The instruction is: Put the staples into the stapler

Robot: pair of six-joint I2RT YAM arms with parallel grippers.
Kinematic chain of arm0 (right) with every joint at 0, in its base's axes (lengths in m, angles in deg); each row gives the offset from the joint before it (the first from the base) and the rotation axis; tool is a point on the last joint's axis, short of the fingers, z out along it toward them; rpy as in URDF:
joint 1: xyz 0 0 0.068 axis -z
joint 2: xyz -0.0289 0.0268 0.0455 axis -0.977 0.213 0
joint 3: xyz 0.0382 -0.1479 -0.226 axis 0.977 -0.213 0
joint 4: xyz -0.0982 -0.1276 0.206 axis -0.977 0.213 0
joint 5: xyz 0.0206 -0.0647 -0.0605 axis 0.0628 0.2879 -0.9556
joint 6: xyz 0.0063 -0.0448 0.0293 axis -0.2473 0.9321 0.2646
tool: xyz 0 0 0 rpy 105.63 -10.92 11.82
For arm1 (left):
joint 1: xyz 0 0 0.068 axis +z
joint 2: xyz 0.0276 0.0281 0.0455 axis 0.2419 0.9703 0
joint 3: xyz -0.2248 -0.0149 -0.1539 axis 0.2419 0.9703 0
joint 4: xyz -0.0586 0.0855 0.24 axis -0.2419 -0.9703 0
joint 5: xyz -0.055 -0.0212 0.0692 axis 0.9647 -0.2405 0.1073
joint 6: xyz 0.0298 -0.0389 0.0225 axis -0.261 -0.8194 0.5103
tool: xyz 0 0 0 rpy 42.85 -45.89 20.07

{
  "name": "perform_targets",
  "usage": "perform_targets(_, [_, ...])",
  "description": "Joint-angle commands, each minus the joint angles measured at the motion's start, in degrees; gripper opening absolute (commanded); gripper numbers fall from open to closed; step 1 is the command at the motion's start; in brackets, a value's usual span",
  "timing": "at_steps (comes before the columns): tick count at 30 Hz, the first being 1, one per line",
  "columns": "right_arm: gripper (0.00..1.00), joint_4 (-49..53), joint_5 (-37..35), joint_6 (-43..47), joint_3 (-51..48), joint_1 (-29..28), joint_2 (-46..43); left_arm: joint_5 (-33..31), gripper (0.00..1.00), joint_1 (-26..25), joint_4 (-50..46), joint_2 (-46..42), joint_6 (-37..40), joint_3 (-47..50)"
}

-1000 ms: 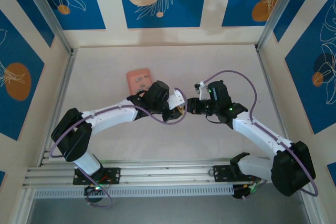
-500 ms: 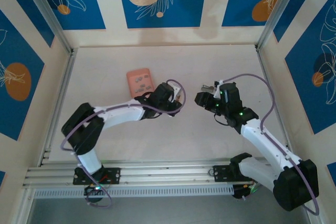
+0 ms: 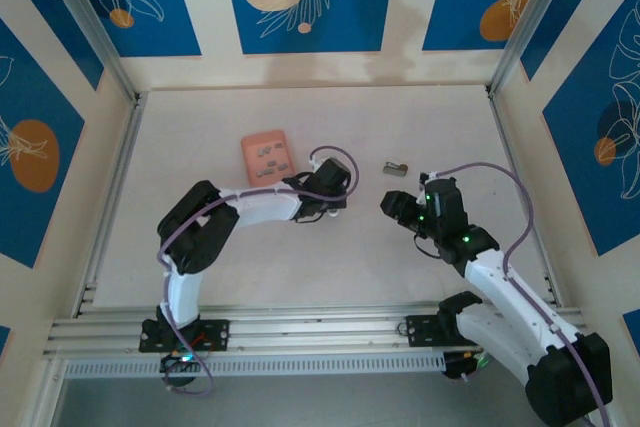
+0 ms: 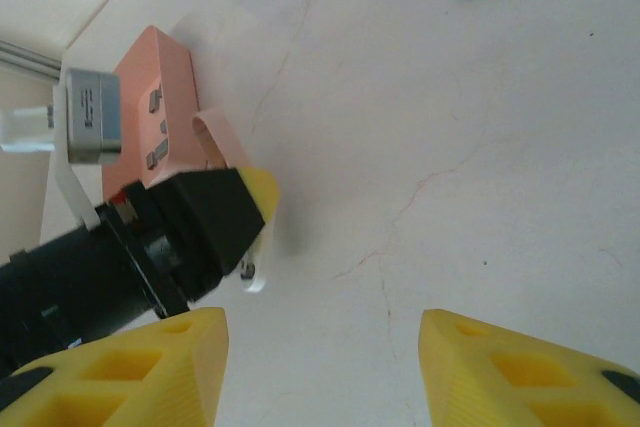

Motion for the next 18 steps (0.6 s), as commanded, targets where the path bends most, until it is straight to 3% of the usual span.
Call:
perform_targets(1, [0.54, -0.41, -1.66, -0.82, -1.73, 0.32, -2.29, -4.35, 0.16, -0.32, -3.57, 2.46, -1.02, -2.69])
perform_targets(3, [0.54, -0.80, -1.53, -0.22, -2.33, 0.52, -2.92, -5.84, 0.23, -0.38, -3.44, 3.04, -0.86, -2.79])
perform_targets(8, [0.54, -2.44, -0.57, 1.84, -2.91, 1.06, -2.87, -6.11, 0.32, -0.47, -2.77, 4.62, -0.46, -2.75])
perform_targets(15, [0.54, -3.22, 1.93, 2.93, -2.12, 1.81, -2.60, -4.86, 0.55, -1.22, -2.81, 3.80, -0.83, -0.84])
perform_targets(18, [0.54, -4.39, 3.49, 3.17, -2.49, 1.80, -2.53, -5.14, 0.59, -1.52, -2.43, 1.43, -0.59, 1.36])
